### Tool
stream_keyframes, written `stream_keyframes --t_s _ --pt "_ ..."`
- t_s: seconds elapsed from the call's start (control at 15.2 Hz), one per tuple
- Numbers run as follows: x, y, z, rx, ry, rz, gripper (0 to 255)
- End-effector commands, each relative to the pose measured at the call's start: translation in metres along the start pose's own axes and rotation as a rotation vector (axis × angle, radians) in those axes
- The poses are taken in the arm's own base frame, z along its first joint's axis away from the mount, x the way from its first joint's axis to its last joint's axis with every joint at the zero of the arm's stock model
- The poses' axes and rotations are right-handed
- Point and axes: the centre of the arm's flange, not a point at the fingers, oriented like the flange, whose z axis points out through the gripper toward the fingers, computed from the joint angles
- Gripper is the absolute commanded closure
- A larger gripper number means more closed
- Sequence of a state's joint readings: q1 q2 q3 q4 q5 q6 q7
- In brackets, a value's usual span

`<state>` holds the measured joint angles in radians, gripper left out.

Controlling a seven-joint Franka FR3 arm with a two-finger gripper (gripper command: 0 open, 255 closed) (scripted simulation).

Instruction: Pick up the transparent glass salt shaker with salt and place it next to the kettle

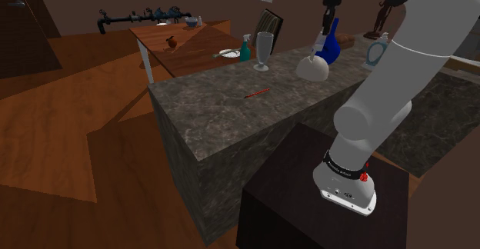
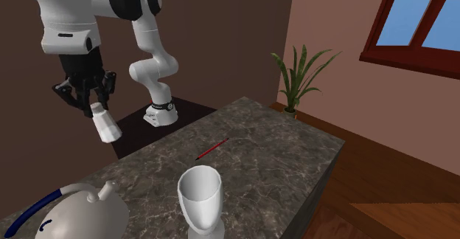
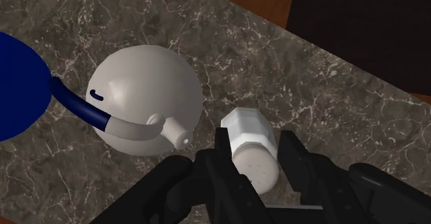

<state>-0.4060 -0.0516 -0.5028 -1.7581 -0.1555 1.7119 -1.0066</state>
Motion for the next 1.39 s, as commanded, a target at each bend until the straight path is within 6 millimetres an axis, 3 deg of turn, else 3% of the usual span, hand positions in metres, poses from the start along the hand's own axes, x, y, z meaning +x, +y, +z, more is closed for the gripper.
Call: stream_keyframes --t_s 0.0,1.32 --pt "0.001 0.0 0.011 0.0 0.0 0.0 255" --pt "0.012 -0.007 0.116 0.0 0.0 0.0 255"
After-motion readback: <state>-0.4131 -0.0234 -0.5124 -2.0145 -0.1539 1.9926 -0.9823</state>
